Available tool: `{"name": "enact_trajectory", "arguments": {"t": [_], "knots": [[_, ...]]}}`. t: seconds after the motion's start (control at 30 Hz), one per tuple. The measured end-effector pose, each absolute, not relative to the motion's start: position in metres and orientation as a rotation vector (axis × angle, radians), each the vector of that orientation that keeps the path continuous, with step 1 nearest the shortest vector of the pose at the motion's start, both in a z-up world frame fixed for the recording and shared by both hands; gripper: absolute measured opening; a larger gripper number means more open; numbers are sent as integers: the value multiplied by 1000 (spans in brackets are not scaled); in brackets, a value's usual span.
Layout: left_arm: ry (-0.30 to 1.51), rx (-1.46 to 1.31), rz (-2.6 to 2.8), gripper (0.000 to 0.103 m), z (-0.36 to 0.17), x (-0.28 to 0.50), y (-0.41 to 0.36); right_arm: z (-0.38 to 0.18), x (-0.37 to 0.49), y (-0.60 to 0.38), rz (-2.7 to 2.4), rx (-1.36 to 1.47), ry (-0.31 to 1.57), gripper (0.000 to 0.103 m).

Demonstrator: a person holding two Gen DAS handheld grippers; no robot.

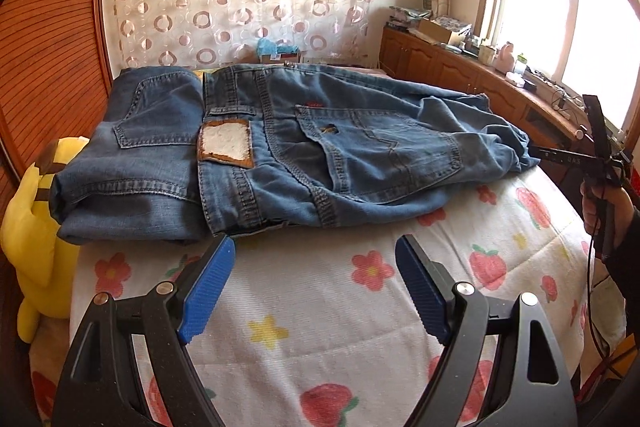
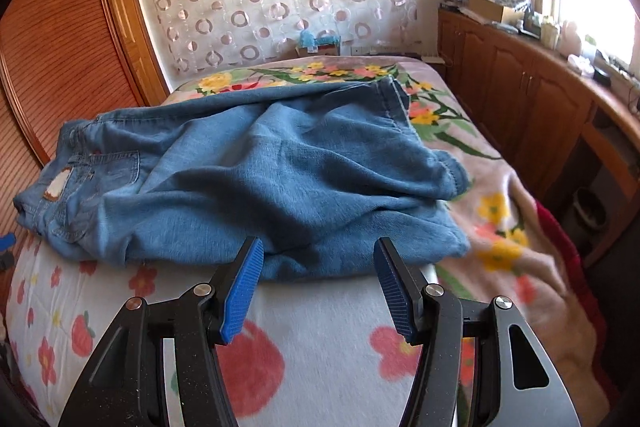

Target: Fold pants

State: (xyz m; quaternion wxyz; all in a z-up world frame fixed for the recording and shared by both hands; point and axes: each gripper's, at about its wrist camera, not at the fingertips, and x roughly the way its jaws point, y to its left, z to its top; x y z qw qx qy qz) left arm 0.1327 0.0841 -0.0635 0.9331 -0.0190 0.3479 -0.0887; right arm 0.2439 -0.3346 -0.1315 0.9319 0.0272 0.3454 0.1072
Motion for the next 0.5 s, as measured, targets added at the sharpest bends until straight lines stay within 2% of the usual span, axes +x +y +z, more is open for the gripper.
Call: {"name": "enact_trajectory", "arguments": {"t": [0.23, 0.3, 0.37, 0.5], "knots": [[720, -45, -172, 84, -69, 132, 86, -134, 278, -329, 186, 74, 748, 32], [725, -48, -173, 84, -71, 132, 86, -135, 281, -327, 199, 78, 760, 15], [728, -45, -171, 84, -72, 132, 86, -132, 278, -323, 211, 67, 736, 4], [724, -50, -165, 84, -71, 130, 88, -110, 251, -330, 215, 80, 644, 3]]}}
